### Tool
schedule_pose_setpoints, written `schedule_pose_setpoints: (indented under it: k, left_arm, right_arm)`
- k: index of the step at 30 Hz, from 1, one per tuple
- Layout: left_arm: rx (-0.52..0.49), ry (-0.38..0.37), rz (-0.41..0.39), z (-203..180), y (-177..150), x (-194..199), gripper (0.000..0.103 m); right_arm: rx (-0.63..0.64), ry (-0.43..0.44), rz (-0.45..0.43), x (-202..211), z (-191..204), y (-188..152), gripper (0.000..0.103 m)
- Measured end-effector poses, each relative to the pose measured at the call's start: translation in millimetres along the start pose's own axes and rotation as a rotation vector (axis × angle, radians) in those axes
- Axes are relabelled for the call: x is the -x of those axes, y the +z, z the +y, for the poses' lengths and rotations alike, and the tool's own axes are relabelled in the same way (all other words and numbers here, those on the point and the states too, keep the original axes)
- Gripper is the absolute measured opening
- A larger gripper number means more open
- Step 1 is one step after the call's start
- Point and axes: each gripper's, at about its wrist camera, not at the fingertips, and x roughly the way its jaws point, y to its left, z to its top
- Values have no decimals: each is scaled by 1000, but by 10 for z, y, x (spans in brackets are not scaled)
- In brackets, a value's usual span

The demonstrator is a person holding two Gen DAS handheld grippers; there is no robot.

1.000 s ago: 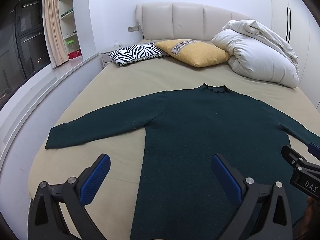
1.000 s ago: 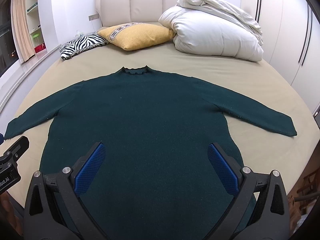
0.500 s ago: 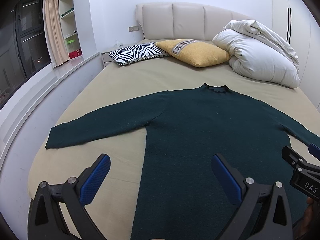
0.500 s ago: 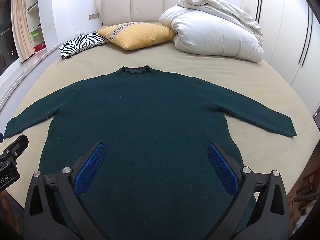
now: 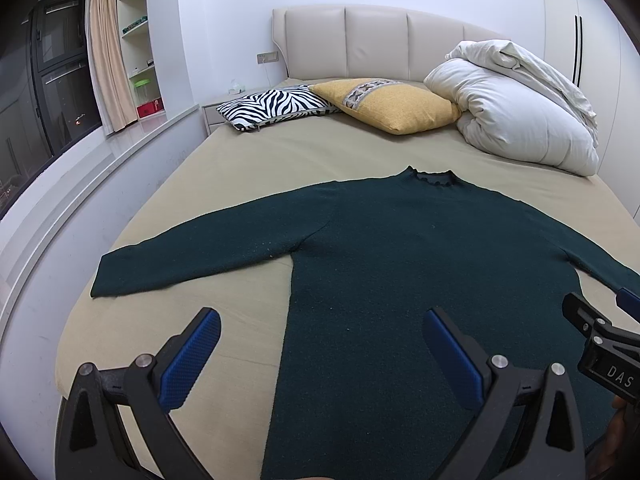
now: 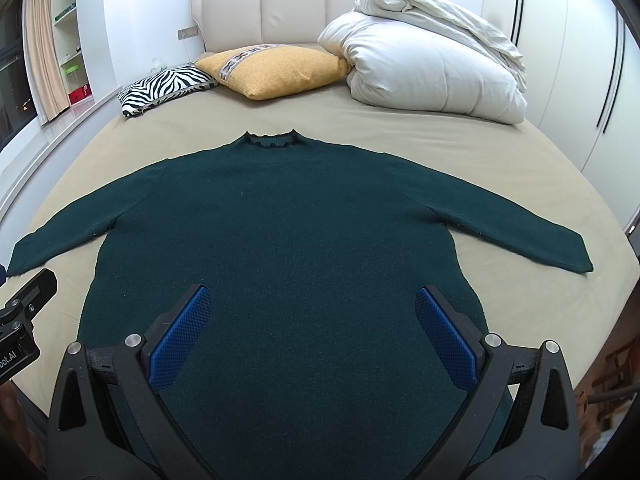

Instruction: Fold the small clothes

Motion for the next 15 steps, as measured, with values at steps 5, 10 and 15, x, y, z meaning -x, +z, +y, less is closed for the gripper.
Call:
schedule_pose_setpoints:
  k: [5,10,15]
  left_arm:
    - [1,0,0,-1,1,0,103]
    - [1,0,0,0,0,0,103]
    - [1,-1,1,-2,1,0,103]
  right_arm:
    - [0,0,1,-14,-1,3,103]
    - [0,3,3,-15,0,5,103]
    - [0,2,3,-14,0,-1,103]
